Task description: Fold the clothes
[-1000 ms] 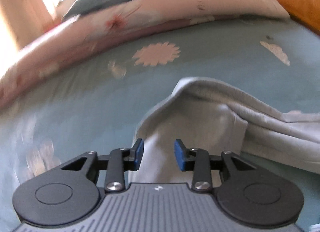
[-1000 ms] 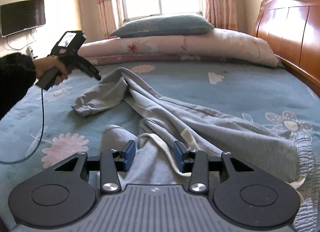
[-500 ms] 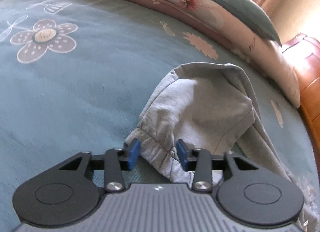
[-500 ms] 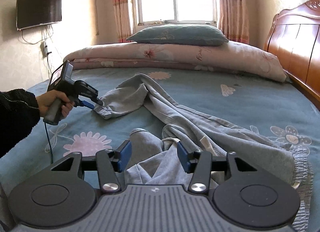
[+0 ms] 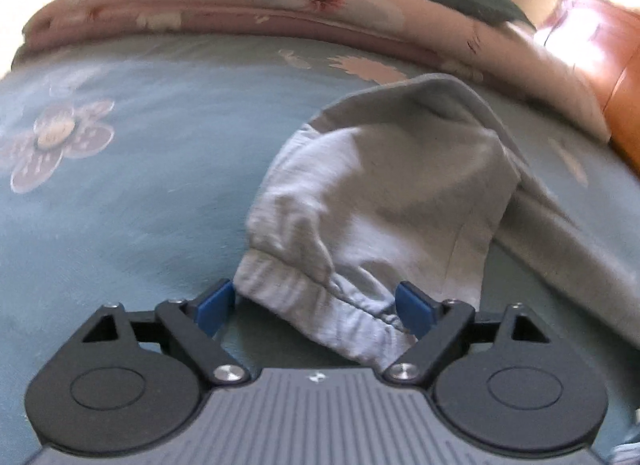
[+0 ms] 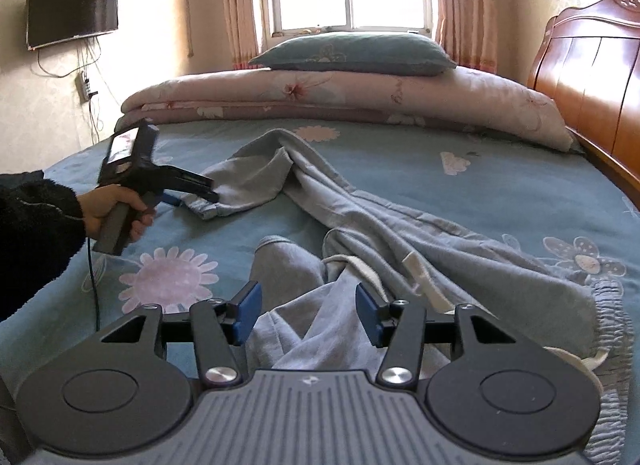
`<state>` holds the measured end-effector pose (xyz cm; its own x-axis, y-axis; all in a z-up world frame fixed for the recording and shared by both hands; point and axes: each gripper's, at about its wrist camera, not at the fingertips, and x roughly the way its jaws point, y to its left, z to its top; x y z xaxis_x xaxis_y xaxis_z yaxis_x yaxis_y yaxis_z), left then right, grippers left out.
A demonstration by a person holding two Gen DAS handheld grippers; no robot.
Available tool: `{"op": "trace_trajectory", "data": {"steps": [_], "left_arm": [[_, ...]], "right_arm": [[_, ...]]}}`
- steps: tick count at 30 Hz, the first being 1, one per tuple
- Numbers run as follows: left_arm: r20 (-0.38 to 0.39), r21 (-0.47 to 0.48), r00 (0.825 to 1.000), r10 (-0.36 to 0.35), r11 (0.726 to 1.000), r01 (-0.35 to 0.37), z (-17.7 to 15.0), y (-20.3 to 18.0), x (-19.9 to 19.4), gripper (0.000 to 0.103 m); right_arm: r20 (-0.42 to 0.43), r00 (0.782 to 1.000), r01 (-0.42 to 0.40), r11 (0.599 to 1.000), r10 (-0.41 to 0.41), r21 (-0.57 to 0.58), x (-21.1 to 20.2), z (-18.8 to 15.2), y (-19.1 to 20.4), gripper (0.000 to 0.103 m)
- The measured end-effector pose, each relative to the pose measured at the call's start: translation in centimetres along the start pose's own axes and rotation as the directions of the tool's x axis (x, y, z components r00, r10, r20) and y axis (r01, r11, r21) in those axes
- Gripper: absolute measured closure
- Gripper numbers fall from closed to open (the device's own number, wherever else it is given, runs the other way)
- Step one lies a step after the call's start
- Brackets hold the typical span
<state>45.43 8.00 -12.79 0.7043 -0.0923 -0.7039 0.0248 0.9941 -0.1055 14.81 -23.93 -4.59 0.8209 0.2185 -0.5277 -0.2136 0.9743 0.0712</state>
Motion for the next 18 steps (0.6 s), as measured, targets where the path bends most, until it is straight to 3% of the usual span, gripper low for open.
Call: {"op": "trace_trajectory", "data": {"steps": [3, 5, 7, 10, 12, 18], "left_arm": [[0.031, -0.041, 0.999, -0.029, 0.999, 0.030, -0.3, -0.9, -0.1, 0.022], [0.043, -0.063, 0.998, -0.051, 0.997, 0.054, -0.4, -1.3, -0.4, 0.056], [0.039, -0.110, 0.996, -0.079, 0.990, 0.083, -0.2, -1.2, -0.6, 0.071], [0.046, -0.209, 0.993, -0.112, 0.971, 0.119, 0.5, 0.0, -0.9, 0.076], [0.060, -0.228, 0.994, -0.093, 0.968, 0.104, 1.3, 0.6, -1.3, 0.077], [0.104, -0.145, 0.994, 0.024, 0.989, -0.008, 4.9, 2.5, -2.5, 0.078]], "right_arm": [[-0.008, 1.000, -0.003, 1.000, 0.003, -0.003, 0.3, -0.1, 0.2, 0.046], [-0.010, 1.000, -0.003, 1.000, 0.003, -0.004, 0.5, -0.1, 0.2, 0.046], [-0.011, 1.000, 0.001, 1.000, -0.001, -0.005, 0.6, -0.2, 0.0, 0.046], [-0.014, 1.000, 0.007, 1.000, -0.007, -0.002, 0.8, -0.3, -0.2, 0.046], [-0.014, 1.000, 0.007, 1.000, -0.007, -0.004, 0.9, -0.4, -0.2, 0.046], [-0.008, 1.000, 0.027, 0.999, -0.027, -0.021, 1.2, -0.4, -0.6, 0.046]]}}
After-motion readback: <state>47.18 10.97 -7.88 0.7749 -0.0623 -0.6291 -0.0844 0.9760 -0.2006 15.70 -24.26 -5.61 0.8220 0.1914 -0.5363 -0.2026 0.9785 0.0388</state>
